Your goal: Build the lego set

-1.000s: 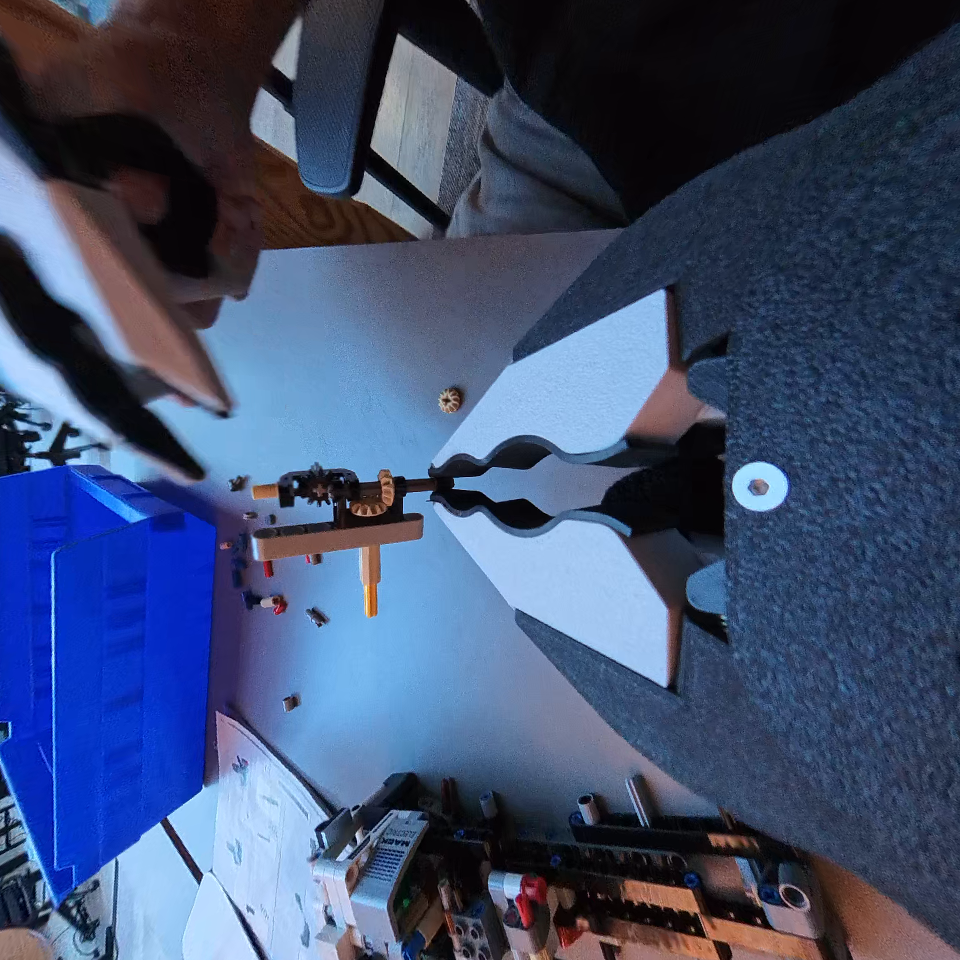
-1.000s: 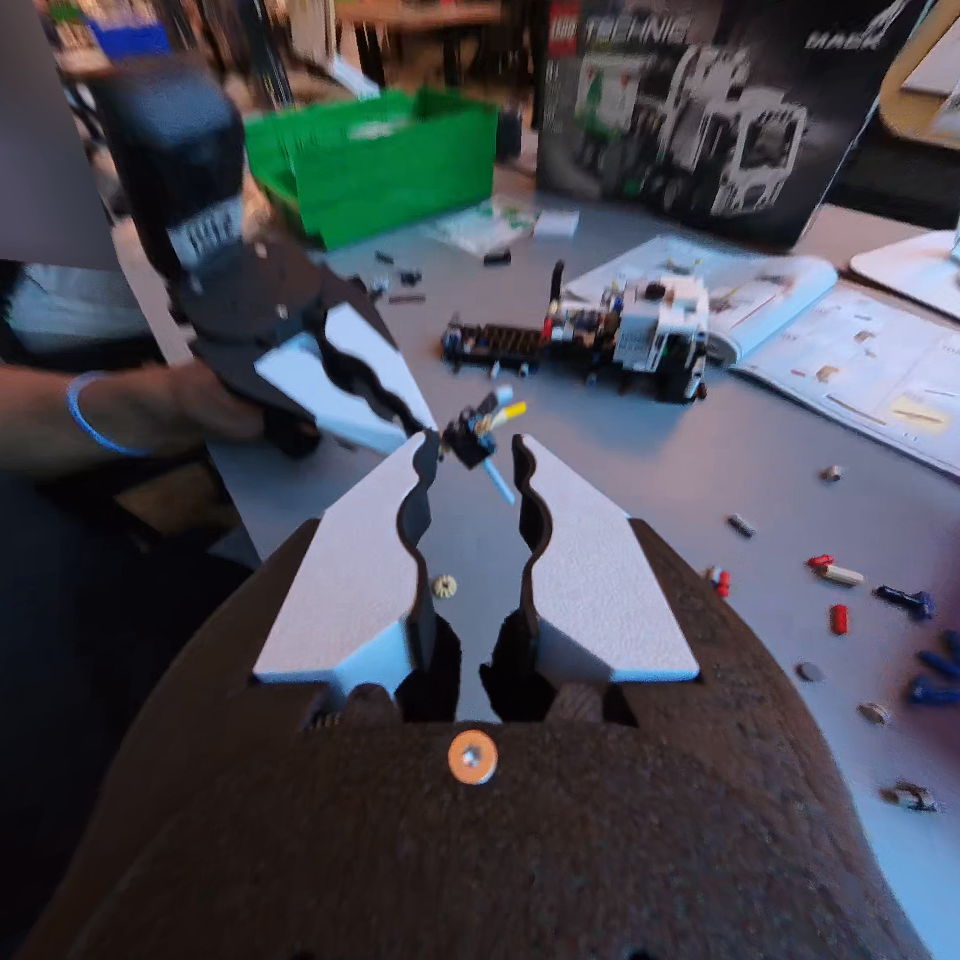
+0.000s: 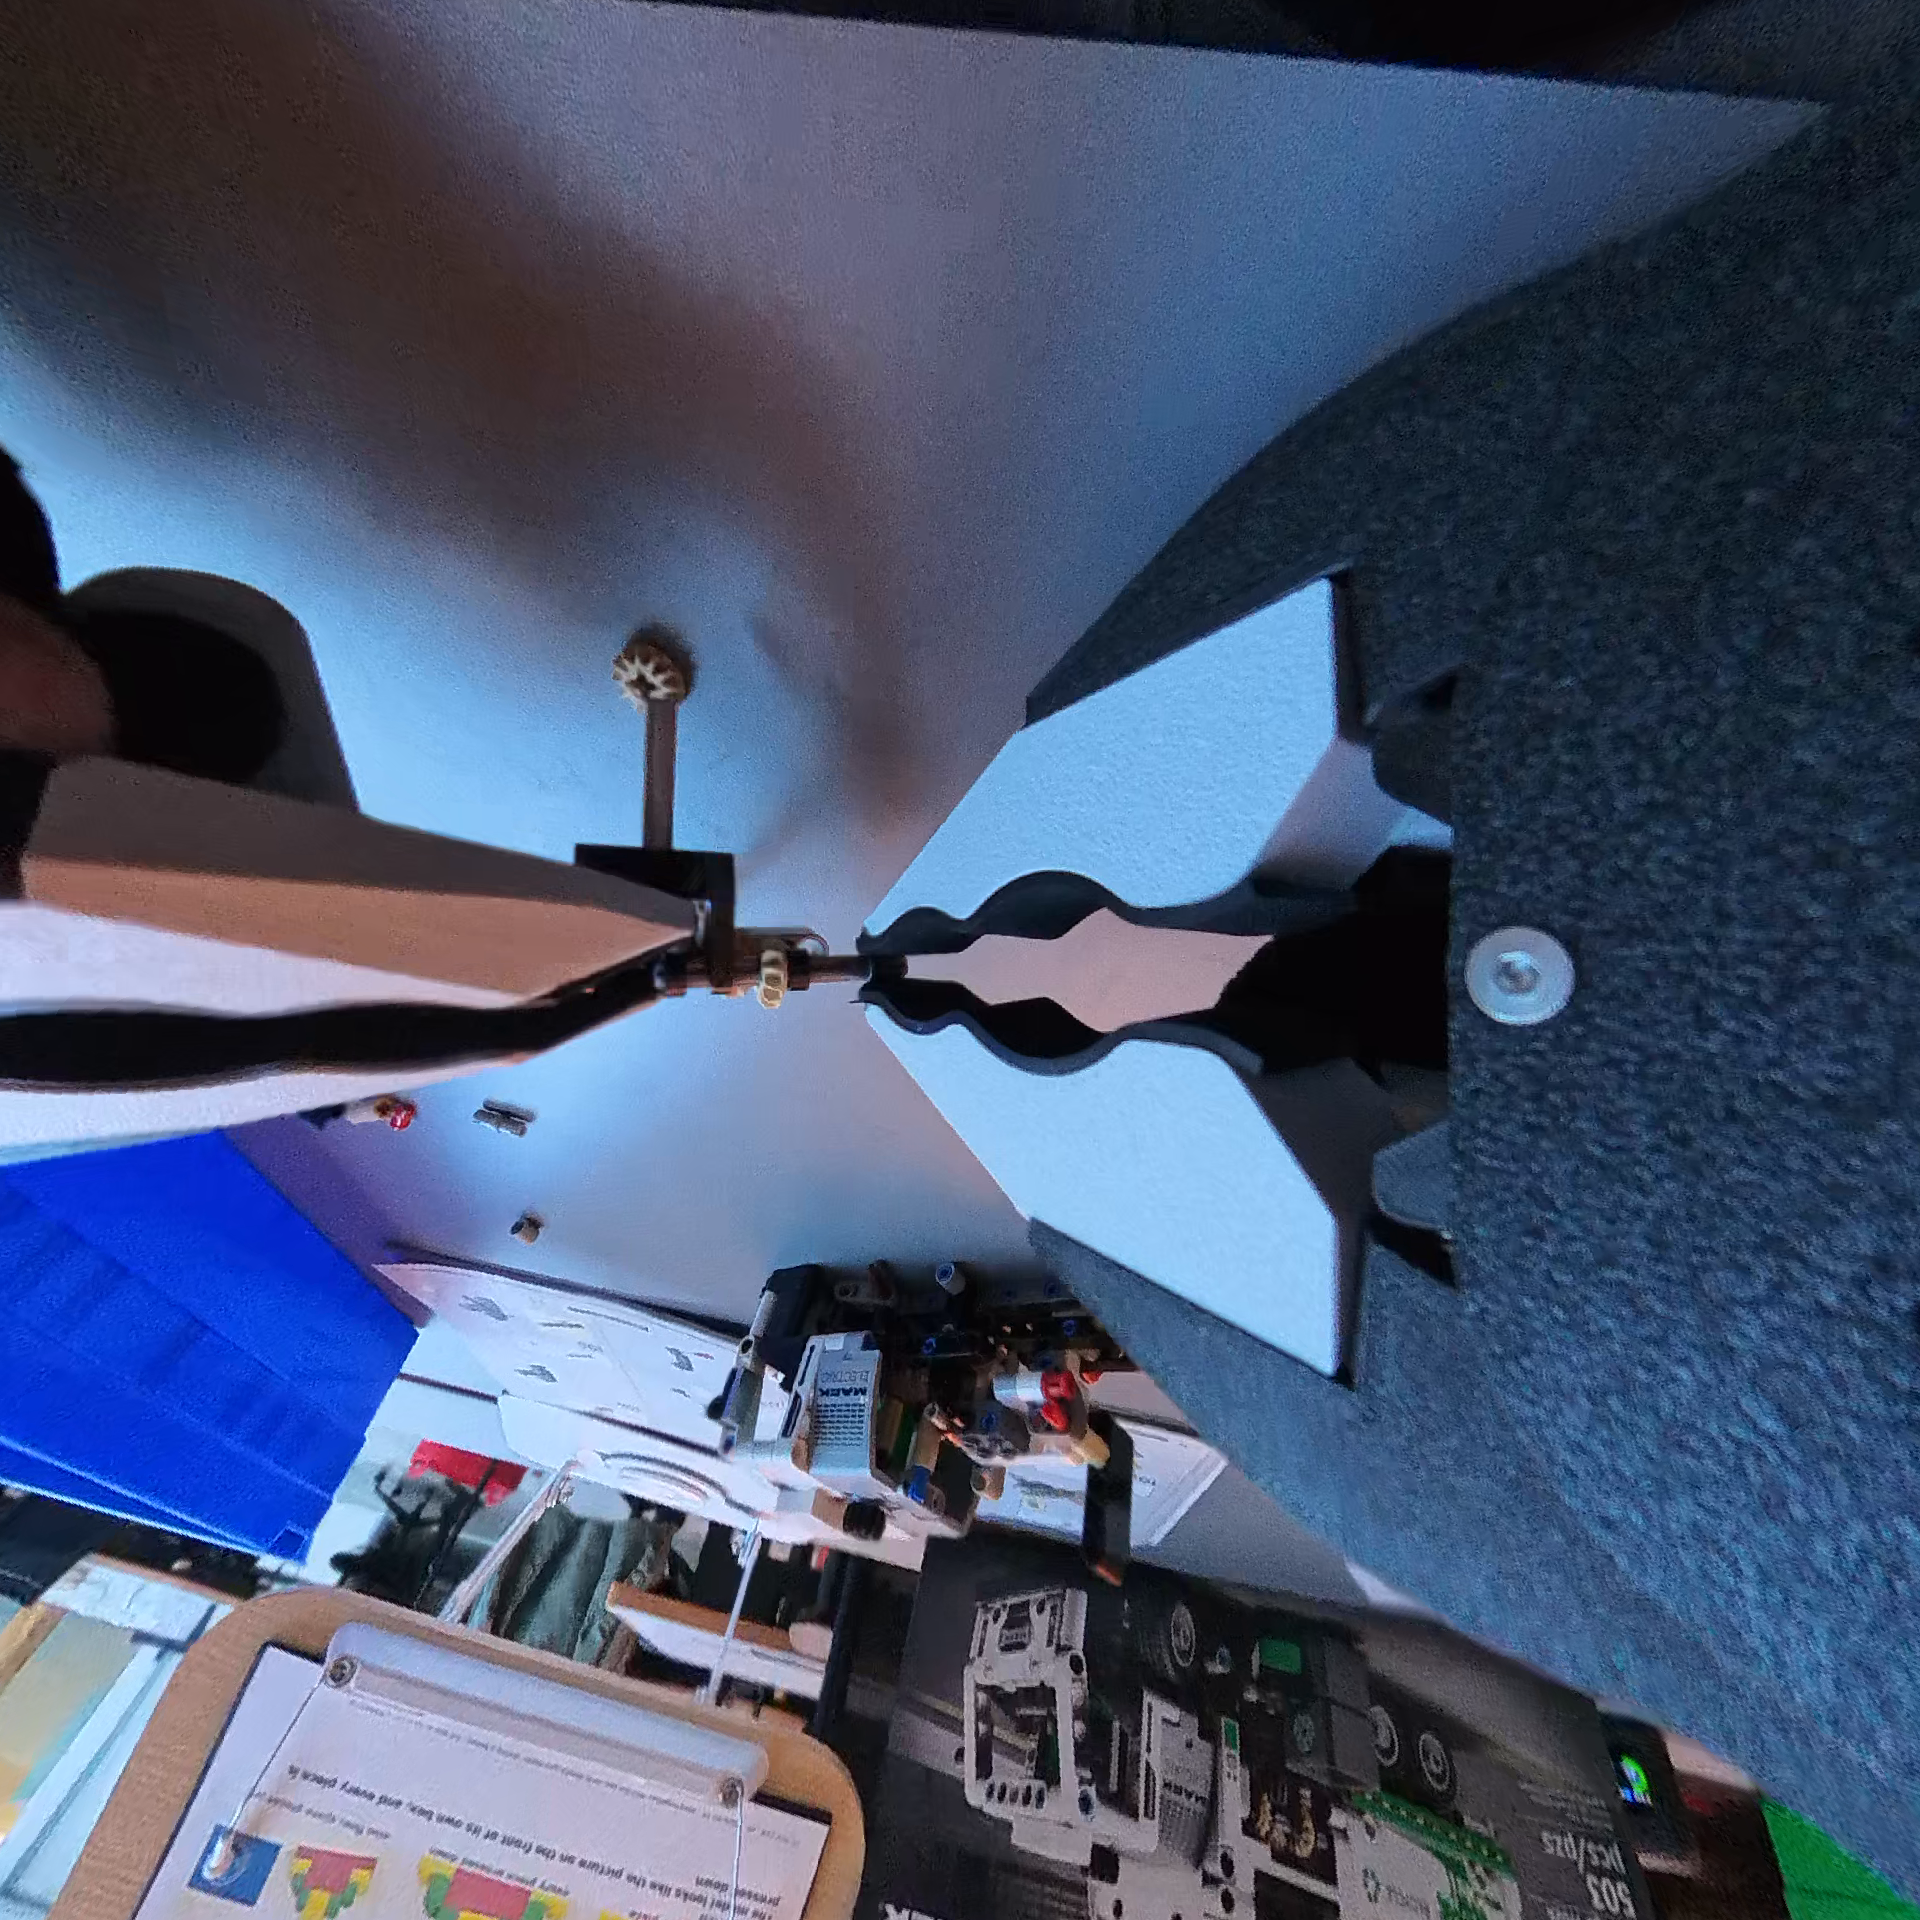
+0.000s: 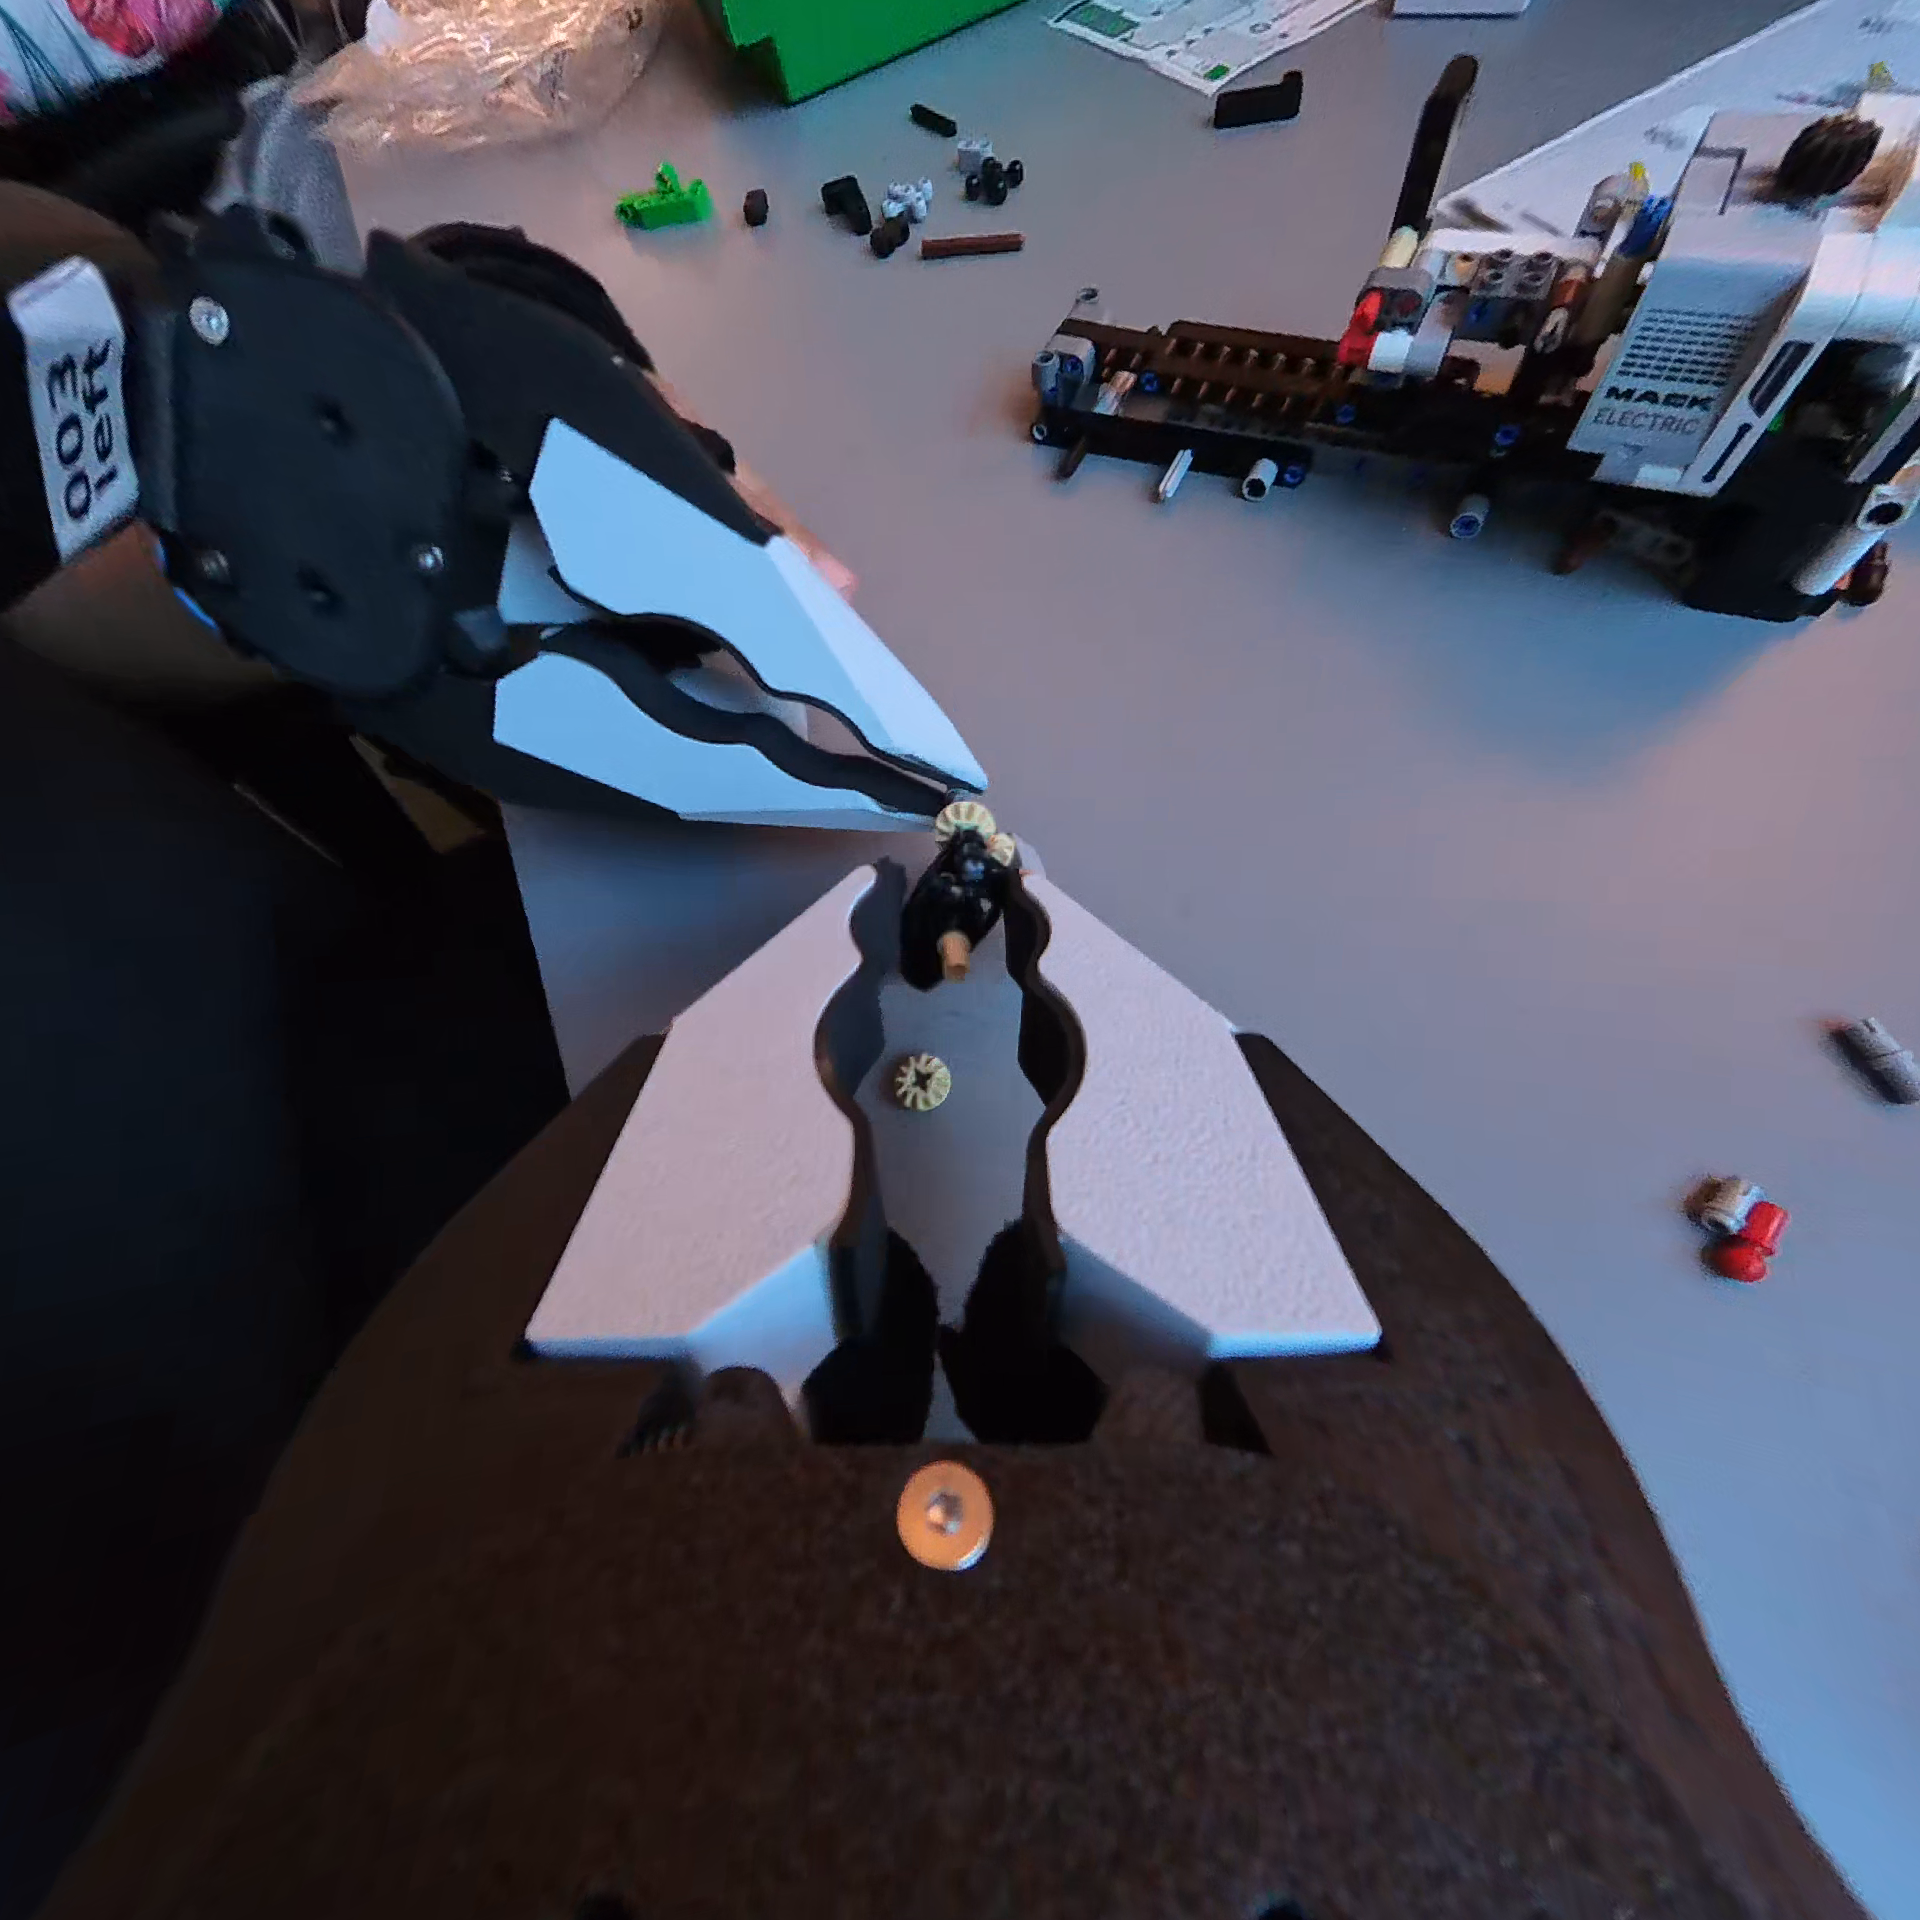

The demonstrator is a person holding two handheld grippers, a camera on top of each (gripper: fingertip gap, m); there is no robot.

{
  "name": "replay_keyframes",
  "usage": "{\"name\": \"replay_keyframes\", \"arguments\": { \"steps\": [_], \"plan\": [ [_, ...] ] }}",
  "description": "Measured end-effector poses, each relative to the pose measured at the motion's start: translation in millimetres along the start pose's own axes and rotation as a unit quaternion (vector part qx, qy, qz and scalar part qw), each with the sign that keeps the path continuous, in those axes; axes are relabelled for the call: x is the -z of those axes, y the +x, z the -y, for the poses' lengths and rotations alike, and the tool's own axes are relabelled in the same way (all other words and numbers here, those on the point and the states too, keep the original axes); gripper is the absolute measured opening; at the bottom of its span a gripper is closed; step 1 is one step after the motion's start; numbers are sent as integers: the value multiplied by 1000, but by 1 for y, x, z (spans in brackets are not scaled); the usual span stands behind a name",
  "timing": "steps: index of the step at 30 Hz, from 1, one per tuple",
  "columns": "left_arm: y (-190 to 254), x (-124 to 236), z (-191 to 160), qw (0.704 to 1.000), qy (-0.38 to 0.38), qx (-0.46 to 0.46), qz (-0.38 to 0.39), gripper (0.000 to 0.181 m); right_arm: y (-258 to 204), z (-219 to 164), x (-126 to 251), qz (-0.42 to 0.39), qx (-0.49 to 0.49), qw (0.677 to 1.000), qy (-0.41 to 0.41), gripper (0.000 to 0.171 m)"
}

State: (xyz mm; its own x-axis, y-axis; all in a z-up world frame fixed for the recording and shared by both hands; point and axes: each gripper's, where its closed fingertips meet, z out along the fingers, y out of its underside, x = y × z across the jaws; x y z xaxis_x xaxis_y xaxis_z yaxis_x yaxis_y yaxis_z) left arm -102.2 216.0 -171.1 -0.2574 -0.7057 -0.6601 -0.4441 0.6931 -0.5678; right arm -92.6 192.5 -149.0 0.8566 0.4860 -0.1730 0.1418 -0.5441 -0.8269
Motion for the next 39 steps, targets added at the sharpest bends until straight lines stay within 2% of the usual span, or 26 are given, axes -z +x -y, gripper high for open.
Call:
{"name": "replay_keyframes", "arguments": {
  "steps": [6, 10, 21, 25, 29, 39],
  "plan": [
    [-1, -2, 1, 999, -9, -32, 24, 2, 3, 0, 2, 38, -48, 998, 12, 7],
    [-2, -2, 1, 998, -16, -52, 39, 2, 5, -1, 2, 36, -49, 998, 14, 6],
    [4, 0, 9, 999, -3, -48, 18, 1, 2, -6, -1, 52, -30, 998, 10, 6],
    [5, -4, 3, 999, -21, -45, 15, 2, 6, -10, -7, 23, -5, 1000, -11, 5],
    [8, -3, 7, 999, -1, -38, 5, 2, 2, -9, 0, 52, -30, 998, -4, 4],
    [16, -6, 2, 999, -7, -37, -24, 2, 1, -19, -3, 50, -28, 998, -19, 3]
  ]
}}
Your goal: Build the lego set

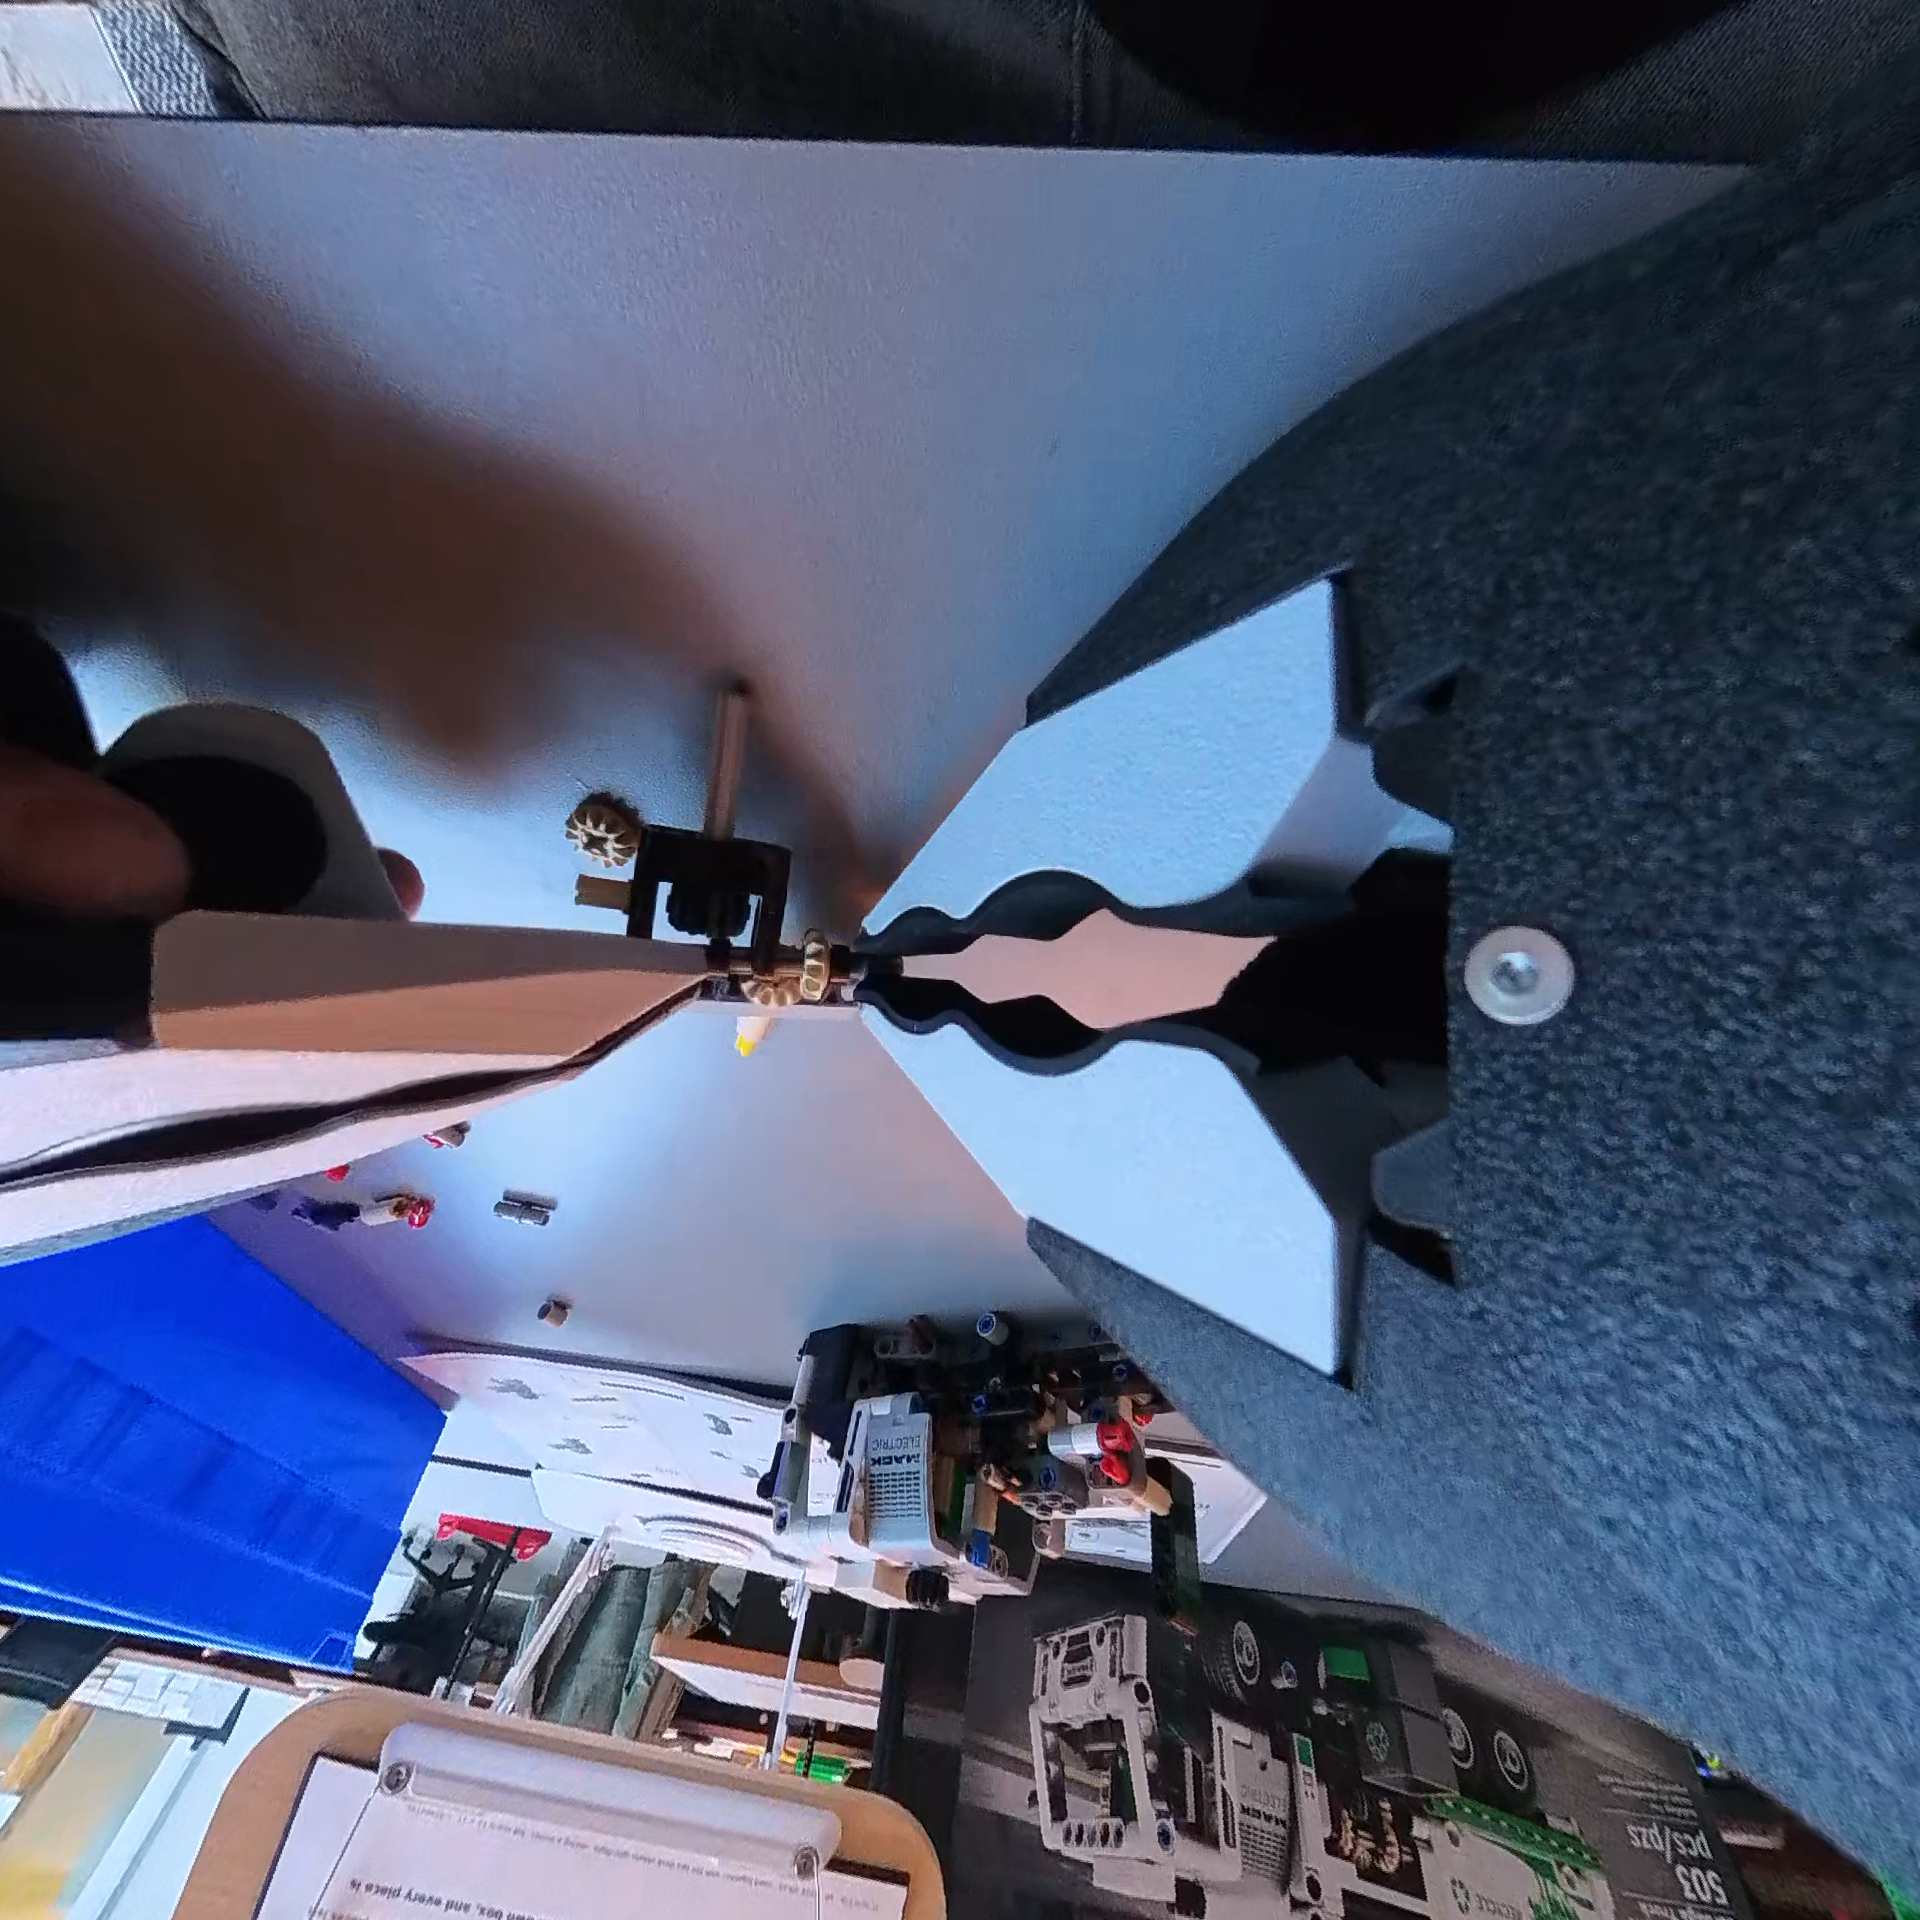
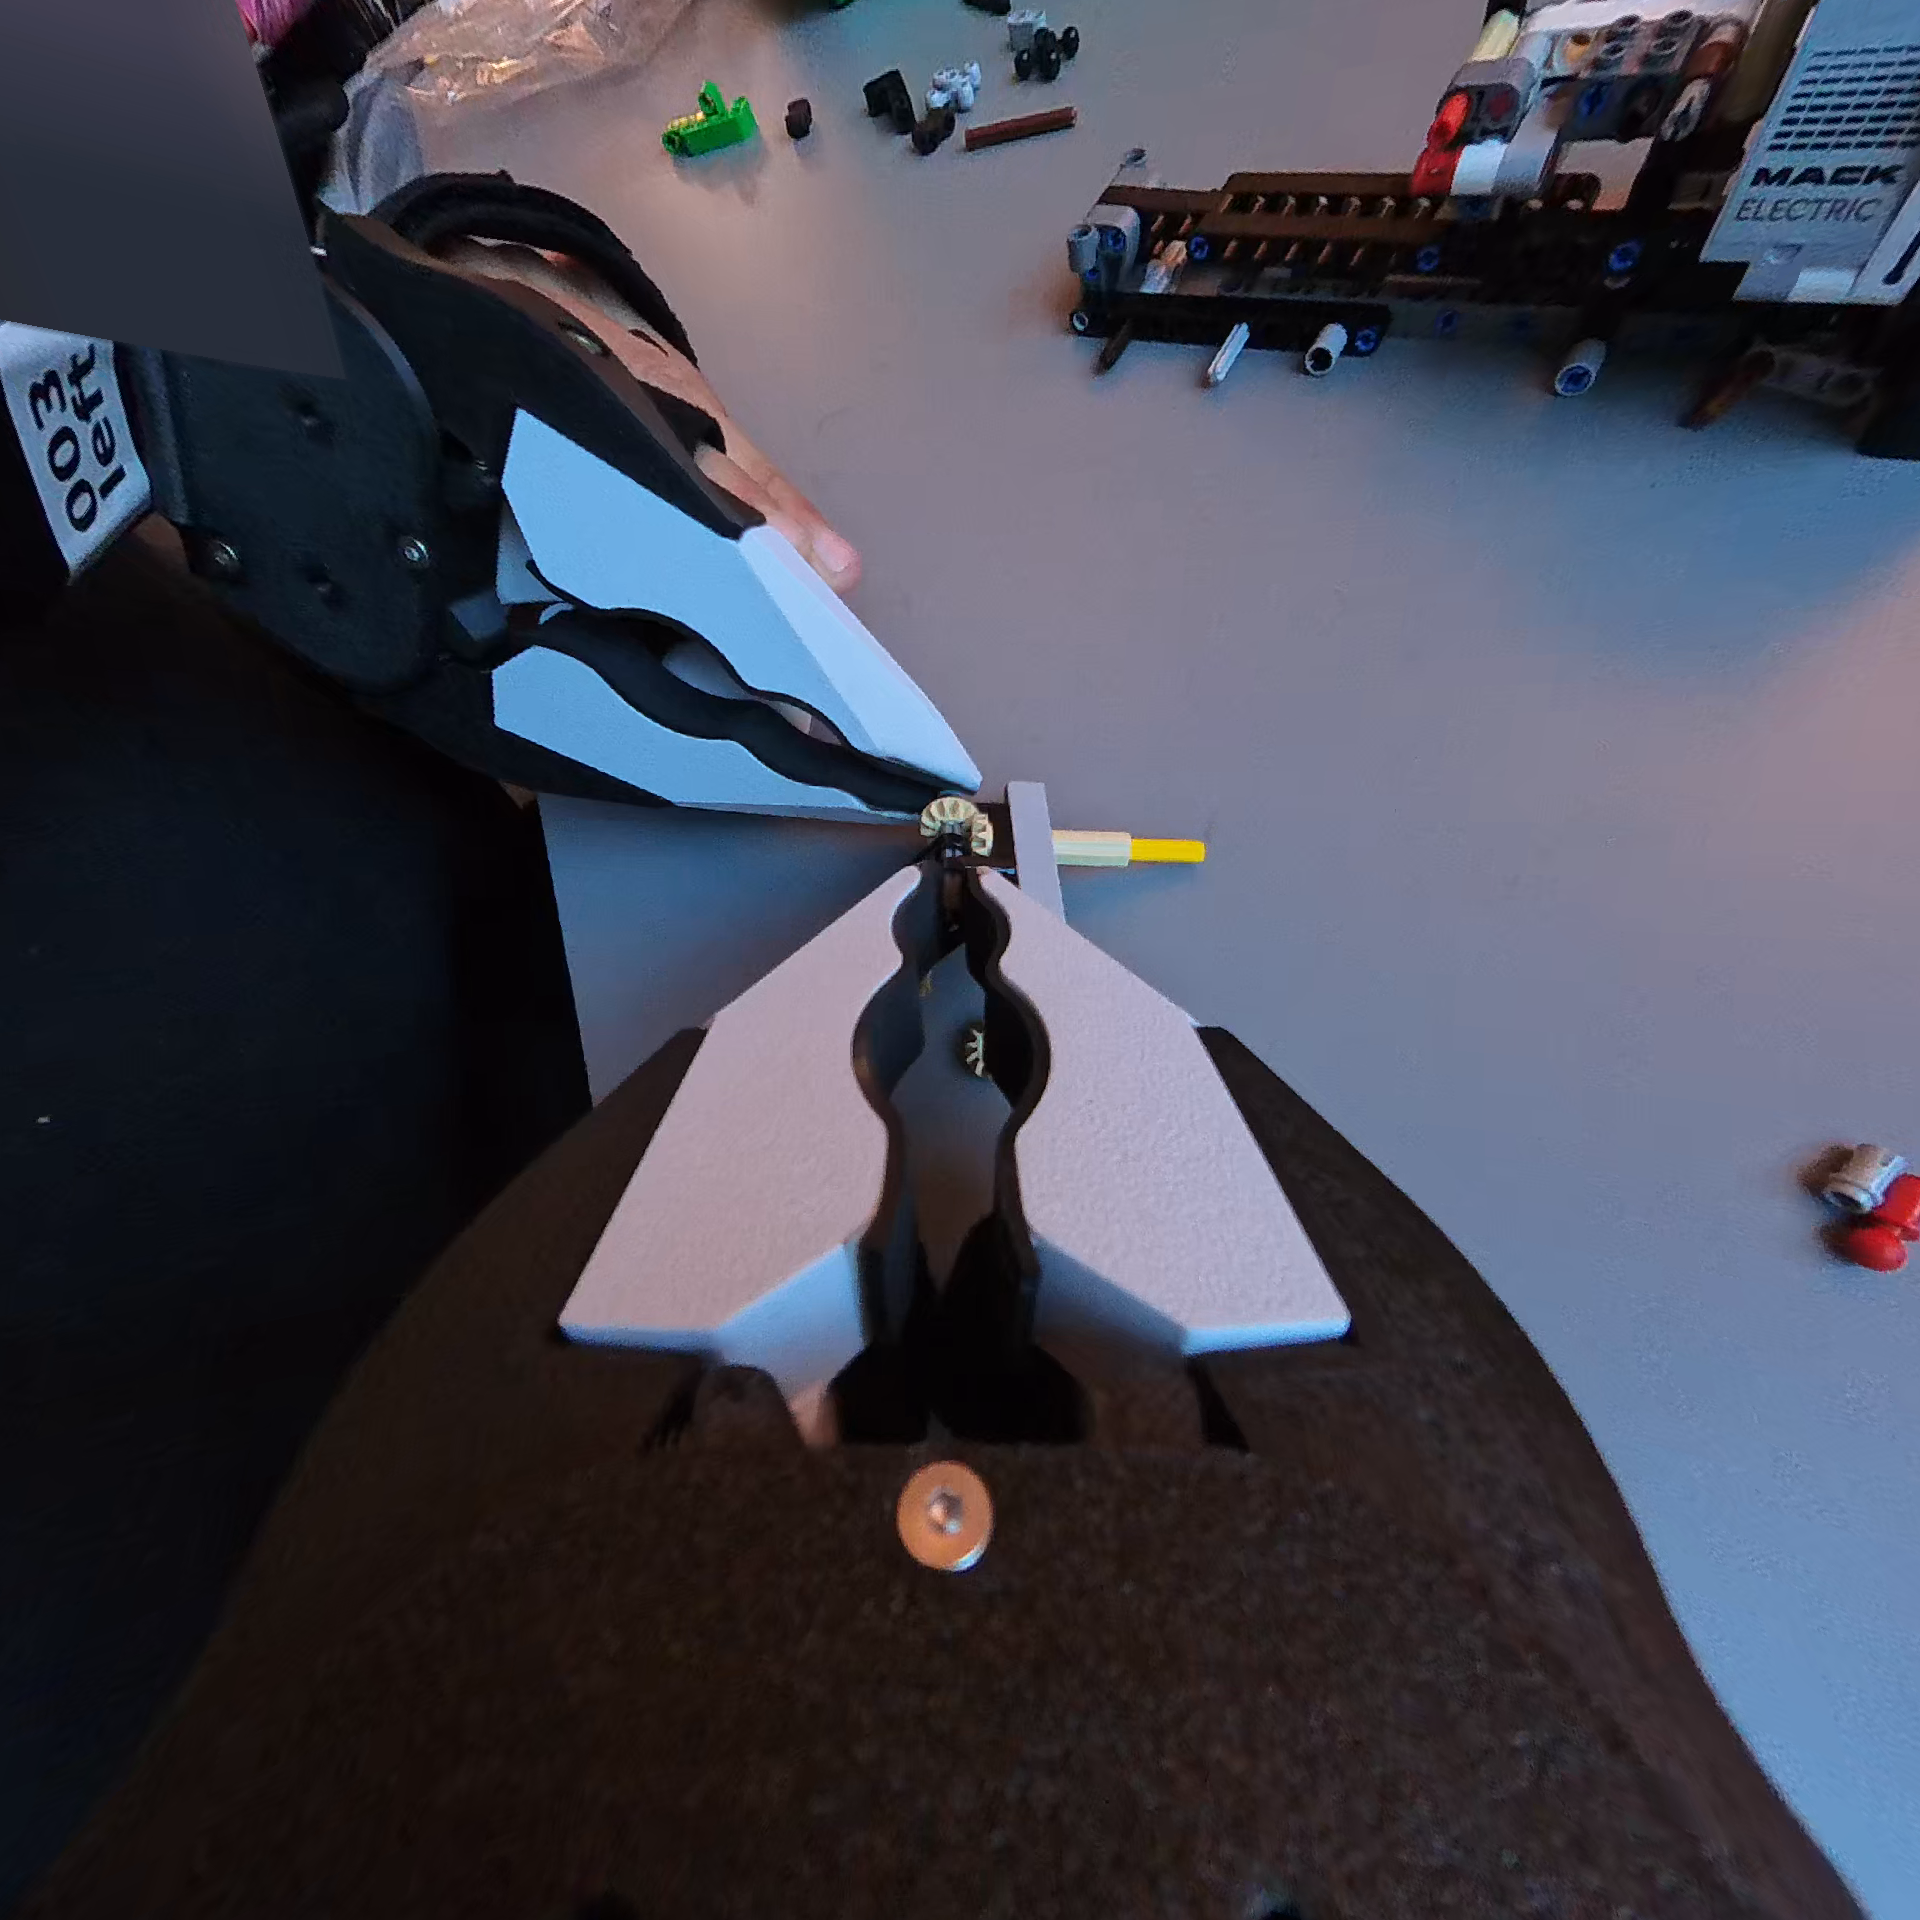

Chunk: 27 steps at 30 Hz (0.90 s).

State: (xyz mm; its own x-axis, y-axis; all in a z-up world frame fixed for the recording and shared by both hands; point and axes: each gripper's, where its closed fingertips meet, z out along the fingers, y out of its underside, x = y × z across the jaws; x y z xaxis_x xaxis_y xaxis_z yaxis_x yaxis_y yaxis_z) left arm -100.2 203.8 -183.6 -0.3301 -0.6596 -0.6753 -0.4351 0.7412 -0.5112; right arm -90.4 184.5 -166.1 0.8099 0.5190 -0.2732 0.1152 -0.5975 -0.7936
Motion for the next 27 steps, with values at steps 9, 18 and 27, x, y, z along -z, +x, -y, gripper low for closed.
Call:
{"name": "replay_keyframes", "arguments": {
  "steps": [9, 18, 27],
  "plan": [
    [-2, -1, -7, 1000, -26, -6, 13, 2, 12, -2, 19, 3, -82, 996, 19, 34],
    [-1, -1, -7, 999, -33, 7, 13, 2, 2, -12, -5, 10, -75, 996, -43, 24],
    [3, -1, -4, 1000, -14, -9, 0, 2, -6, -11, -1, 81, -166, 983, -19, 10]
  ]
}}
